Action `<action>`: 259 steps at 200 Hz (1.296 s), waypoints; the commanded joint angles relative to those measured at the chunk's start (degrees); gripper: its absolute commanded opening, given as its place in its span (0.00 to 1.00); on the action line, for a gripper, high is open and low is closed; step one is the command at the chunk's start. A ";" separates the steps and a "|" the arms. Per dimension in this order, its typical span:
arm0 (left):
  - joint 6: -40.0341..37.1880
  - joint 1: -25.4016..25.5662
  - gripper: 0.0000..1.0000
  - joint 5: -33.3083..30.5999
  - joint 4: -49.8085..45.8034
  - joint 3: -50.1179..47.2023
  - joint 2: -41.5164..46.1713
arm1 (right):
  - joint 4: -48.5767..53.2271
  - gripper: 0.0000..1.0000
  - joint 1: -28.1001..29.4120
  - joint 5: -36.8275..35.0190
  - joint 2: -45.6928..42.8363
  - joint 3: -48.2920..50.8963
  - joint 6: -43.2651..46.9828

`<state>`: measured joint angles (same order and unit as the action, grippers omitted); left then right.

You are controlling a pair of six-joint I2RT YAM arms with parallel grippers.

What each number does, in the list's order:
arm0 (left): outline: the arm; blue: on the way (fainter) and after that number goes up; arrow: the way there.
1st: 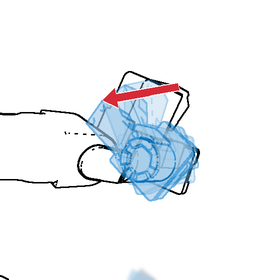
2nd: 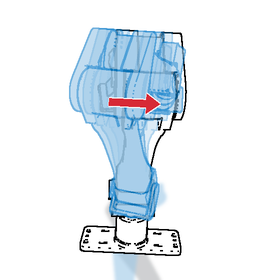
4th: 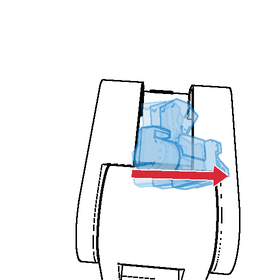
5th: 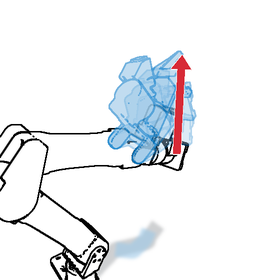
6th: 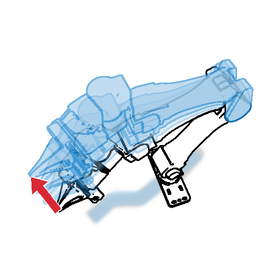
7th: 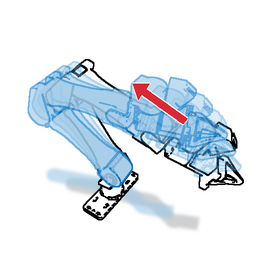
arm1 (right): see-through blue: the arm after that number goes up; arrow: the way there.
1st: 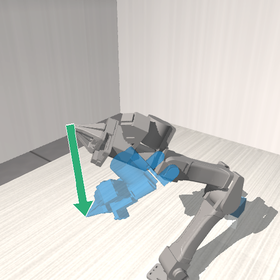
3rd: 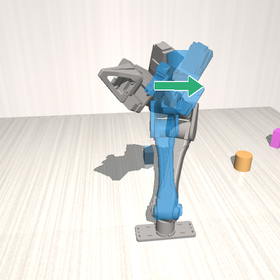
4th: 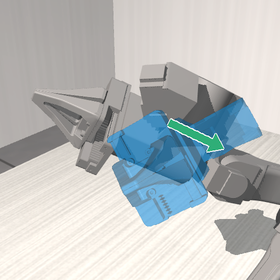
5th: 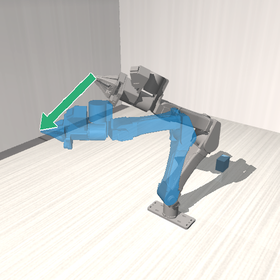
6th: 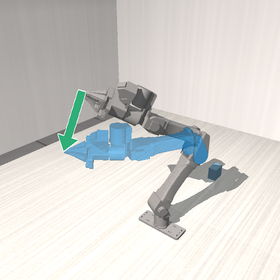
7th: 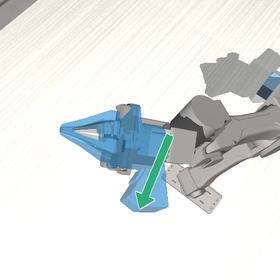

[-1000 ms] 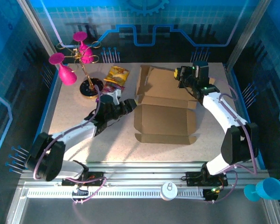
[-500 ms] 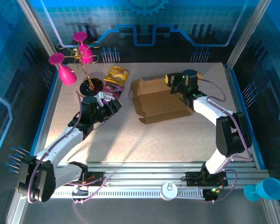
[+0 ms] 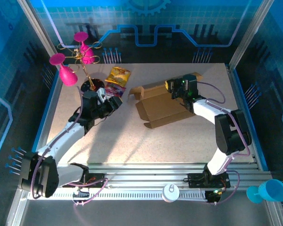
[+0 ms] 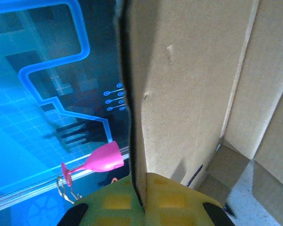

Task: Fold the paper box

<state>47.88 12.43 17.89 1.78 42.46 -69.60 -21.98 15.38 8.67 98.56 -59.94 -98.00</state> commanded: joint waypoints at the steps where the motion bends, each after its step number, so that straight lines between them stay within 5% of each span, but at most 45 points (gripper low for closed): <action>1: -5.68 -1.00 0.49 1.42 -2.46 3.92 -3.98 | 3.46 0.00 0.62 0.67 0.49 -1.74 2.17; 45: -19.88 -1.25 0.43 -0.53 -9.34 15.21 -14.56 | 15.70 0.00 -0.03 1.79 0.18 -7.28 4.74; 97: -23.29 -3.29 0.43 2.00 -8.95 23.60 -22.82 | 25.93 0.00 -0.92 1.62 4.11 -15.72 7.68; 168: -22.29 -3.53 0.42 4.96 -6.93 27.31 -29.58 | 22.31 0.00 -1.21 1.06 13.90 -22.96 5.53; 259: -31.69 -6.30 0.42 6.46 -10.39 37.07 -39.51 | 25.14 0.00 -1.47 3.37 19.01 -30.65 4.75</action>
<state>20.21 6.31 22.44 -6.48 77.71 -105.75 -1.96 14.57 11.42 115.11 -88.75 -92.75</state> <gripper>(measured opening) 0.420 0.051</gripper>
